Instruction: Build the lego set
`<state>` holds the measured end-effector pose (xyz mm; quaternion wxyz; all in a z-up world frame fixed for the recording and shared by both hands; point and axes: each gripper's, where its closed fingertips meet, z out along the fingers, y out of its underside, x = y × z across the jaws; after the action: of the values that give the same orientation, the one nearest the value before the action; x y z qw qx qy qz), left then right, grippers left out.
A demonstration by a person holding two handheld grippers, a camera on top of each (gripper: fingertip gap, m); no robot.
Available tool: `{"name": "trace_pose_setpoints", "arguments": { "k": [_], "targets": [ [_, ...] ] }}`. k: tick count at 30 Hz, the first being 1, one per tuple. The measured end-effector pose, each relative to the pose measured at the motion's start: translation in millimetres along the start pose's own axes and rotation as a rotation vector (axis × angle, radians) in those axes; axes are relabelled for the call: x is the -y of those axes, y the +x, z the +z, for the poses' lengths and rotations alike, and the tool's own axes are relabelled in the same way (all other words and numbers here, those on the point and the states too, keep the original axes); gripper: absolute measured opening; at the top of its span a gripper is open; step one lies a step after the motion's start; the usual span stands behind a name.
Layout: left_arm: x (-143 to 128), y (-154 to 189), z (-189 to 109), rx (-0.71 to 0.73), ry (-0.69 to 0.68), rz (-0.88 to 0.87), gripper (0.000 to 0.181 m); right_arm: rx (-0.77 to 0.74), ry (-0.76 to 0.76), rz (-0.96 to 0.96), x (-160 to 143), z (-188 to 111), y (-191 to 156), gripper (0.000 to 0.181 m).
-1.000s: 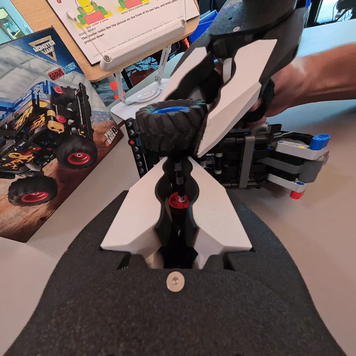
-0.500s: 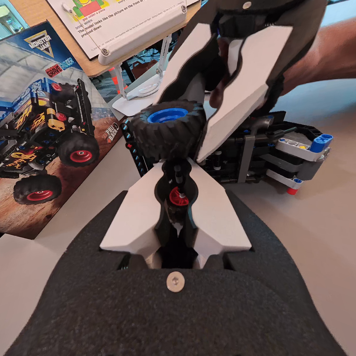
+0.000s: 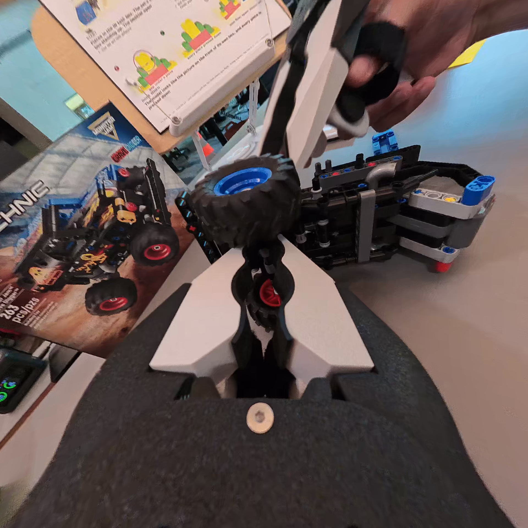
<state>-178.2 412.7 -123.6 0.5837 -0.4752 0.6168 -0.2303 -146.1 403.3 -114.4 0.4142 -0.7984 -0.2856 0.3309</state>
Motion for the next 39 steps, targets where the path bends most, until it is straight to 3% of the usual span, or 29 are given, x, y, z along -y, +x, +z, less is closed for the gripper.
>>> {"name": "trace_pose_setpoints", "arguments": {
  "k": [3, 6, 8, 9, 15, 17, 21, 27, 32, 39],
  "targets": [
    [4, -2, -1, 0.045, 0.024, 0.063, 0.008, -0.028, 0.003, -0.015, 4, 4, -2, 0.038],
    [10, -9, -5, 0.120, 0.048, 0.136, 0.008, -0.151, 0.020, -0.082, 16, 4, -1, 0.031],
    [18, -11, -7, 0.148, 0.077, 0.181, 0.008, -0.283, 0.036, -0.126, 27, -2, 2, 0.015],
    [22, -10, -8, 0.163, 0.086, 0.206, 0.008, -0.339, 0.031, -0.193, 31, -4, -1, 0.005],
    [18, 2, -8, 0.157, -0.023, 0.228, 0.009, -0.756, -0.136, -0.670, 34, -15, -2, 0.003],
    [13, 8, -17, 0.124, -0.075, 0.199, 0.022, -0.821, -0.140, -0.762, 37, -18, -1, 0.003],
    [-2, 16, -58, 0.074, -0.133, 0.069, 0.033, -0.883, -0.162, -0.956, 38, -14, -5, 0.002],
    [-30, 26, -118, -0.150, -0.174, -0.365, 0.038, -0.893, -0.175, -1.196, 25, 2, -26, 0.002],
    [-49, 49, -107, -0.260, -0.283, -0.348, 0.051, -0.911, -0.161, -1.301, 5, 4, -45, 0.003],
    [-62, 60, -85, -0.281, -0.399, -0.241, 0.031, -0.989, -0.182, -1.467, -16, 8, -61, 0.004]
  ]
}}
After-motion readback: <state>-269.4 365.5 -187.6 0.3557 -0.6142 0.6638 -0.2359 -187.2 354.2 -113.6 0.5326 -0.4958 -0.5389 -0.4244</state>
